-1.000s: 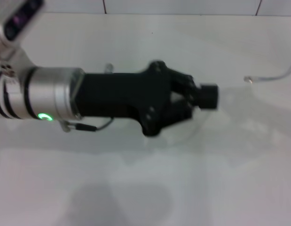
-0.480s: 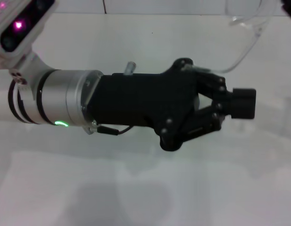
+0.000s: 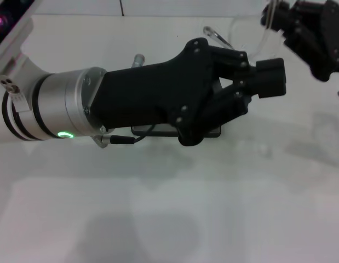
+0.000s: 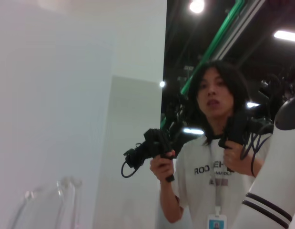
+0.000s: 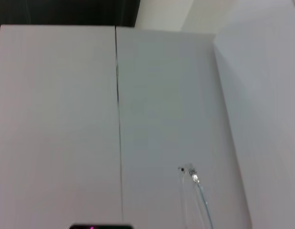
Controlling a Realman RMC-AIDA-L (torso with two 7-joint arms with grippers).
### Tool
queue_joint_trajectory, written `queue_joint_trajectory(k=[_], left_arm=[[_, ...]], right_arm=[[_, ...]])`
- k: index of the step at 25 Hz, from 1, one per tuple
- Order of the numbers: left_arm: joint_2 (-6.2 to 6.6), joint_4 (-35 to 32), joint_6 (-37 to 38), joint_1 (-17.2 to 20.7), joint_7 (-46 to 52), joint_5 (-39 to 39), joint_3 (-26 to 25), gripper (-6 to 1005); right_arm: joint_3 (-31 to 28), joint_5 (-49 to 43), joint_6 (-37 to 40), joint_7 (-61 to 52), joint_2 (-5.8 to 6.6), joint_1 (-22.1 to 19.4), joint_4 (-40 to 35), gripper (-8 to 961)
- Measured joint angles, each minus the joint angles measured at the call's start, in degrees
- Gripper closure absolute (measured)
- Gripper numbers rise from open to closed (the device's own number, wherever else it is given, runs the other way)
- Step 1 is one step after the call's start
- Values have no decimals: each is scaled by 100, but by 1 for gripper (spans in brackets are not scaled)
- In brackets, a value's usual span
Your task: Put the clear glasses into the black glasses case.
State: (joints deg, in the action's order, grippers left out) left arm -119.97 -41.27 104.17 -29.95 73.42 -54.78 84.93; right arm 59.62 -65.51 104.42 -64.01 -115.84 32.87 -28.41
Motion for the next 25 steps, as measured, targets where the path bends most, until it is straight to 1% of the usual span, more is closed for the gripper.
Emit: queue_joint_trajectory(k=[6, 11, 25], left_arm=[[-8, 97, -66, -35, 24, 85, 6, 939], [-9, 290, -322, -49, -39, 147, -22, 939], [-9, 375, -662, -10, -186, 172, -39, 938]], right_arm=[[399, -3, -87, 64, -10, 56, -30, 888], [523, -4, -151, 66, -18, 103, -38, 887], [760, -6, -434, 73, -11, 131, -49, 886]])
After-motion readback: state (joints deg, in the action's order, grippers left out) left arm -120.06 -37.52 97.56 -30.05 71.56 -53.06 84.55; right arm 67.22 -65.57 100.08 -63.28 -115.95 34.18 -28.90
